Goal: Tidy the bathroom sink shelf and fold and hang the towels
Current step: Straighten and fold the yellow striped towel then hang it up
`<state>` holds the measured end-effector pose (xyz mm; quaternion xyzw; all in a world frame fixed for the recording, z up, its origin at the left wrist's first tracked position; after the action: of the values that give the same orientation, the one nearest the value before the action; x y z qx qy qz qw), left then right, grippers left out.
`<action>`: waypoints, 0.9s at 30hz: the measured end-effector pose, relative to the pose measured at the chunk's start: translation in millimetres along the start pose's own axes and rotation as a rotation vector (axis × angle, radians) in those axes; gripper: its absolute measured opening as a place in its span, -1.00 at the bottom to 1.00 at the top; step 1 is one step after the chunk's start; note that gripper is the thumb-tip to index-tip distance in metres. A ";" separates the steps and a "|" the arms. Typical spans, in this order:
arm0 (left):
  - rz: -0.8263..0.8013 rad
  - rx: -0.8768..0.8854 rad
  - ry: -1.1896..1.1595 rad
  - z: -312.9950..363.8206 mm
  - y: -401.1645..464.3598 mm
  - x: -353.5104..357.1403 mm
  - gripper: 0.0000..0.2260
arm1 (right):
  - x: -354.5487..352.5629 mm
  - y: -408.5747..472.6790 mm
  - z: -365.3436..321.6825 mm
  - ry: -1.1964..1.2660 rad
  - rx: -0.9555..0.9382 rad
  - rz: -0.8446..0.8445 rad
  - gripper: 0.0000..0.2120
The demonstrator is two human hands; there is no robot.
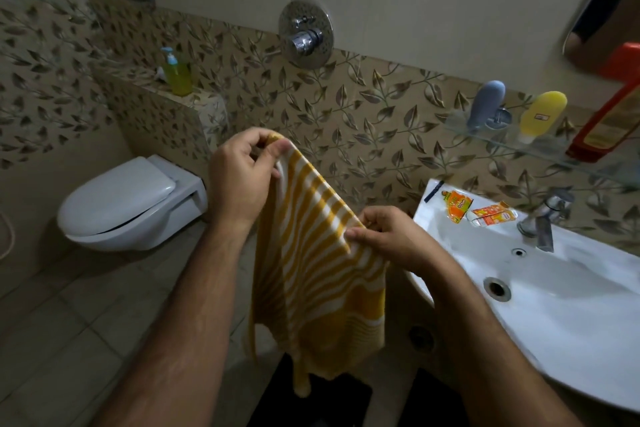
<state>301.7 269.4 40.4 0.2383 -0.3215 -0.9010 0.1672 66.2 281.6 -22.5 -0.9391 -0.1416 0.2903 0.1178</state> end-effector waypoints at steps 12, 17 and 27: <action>0.052 0.007 0.030 6.7 16.7 -9.8 -0.88 | 30.3 3.3 32.3 0.589 0.152 -0.146 -0.83; 0.067 -0.095 0.209 -35.3 16.5 -15.3 -0.78 | 17.3 -7.3 20.1 0.361 0.122 0.075 -0.87; -0.054 -0.524 0.387 -78.7 -31.5 7.1 -0.77 | 8.1 -2.6 -13.6 0.098 0.077 0.404 -0.73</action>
<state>333.4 250.1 -36.2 0.3623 -0.0343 -0.8953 0.2568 79.9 284.9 -15.0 -0.9562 0.0667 0.2670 0.1000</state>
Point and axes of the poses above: each hand's wrist, its own y-axis towards the middle knuckle, its own x-axis out of the palm, z = x × y, the point moved 2 cm from there along y, towards the middle knuckle, and after that the axes turned 11 degrees about x, right-handed, at the moved point
